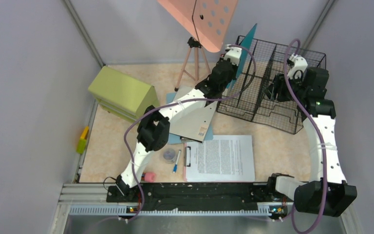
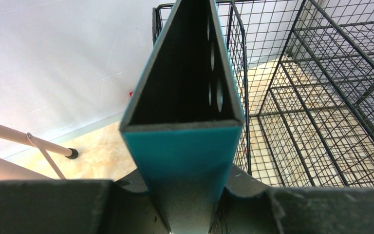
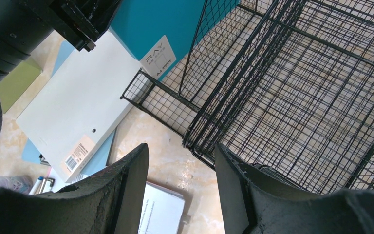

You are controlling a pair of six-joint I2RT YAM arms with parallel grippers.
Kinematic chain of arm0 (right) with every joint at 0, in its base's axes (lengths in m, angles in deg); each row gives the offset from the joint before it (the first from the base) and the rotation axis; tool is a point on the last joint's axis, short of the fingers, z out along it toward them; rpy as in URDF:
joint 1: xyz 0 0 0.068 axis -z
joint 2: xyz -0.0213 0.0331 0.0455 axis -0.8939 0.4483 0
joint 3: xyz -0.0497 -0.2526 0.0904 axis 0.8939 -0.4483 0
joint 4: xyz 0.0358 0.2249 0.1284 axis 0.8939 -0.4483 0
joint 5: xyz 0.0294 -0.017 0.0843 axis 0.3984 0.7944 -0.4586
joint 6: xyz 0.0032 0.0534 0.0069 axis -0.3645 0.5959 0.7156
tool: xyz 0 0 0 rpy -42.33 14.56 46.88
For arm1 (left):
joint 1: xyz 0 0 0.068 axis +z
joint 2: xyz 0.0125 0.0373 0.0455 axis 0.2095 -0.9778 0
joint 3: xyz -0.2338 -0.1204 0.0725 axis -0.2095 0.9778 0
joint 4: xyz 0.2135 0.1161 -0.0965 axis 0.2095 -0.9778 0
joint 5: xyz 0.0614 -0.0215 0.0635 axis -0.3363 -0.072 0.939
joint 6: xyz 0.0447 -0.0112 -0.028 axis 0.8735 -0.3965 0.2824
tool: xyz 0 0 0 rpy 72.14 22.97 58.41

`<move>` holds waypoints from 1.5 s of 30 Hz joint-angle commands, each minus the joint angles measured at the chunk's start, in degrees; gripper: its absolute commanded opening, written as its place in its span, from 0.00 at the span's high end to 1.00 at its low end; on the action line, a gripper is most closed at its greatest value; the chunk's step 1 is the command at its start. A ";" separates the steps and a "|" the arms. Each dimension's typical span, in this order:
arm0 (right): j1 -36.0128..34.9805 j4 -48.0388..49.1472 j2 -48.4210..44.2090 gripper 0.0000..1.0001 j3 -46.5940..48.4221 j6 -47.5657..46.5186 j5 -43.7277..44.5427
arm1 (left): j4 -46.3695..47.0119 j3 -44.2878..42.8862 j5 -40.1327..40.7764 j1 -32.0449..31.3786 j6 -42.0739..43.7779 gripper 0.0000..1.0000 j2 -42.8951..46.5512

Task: Organize the desk
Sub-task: Place the folder in the storage box.

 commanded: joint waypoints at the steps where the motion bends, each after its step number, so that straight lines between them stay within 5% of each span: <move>1: 0.65 0.36 0.01 0.48 0.36 -0.94 -0.74 | -2.07 -0.70 4.52 -0.40 -0.79 1.00 -1.07; 9: 0.62 -0.08 0.11 0.48 0.28 -1.65 -0.48 | -2.77 -1.99 3.77 -0.48 -0.44 0.99 -3.05; 17: 0.65 0.05 0.32 0.48 -0.08 -1.69 -0.83 | -3.27 -5.46 2.57 -0.48 1.08 0.69 -5.80; 36: 0.65 0.56 0.65 0.48 -0.46 -1.52 -1.53 | -2.50 -5.53 8.09 0.40 4.90 0.46 -2.70; 45: 0.65 -0.74 0.51 0.47 1.42 -1.93 -1.45 | -4.02 -4.33 9.09 0.36 4.12 0.25 0.74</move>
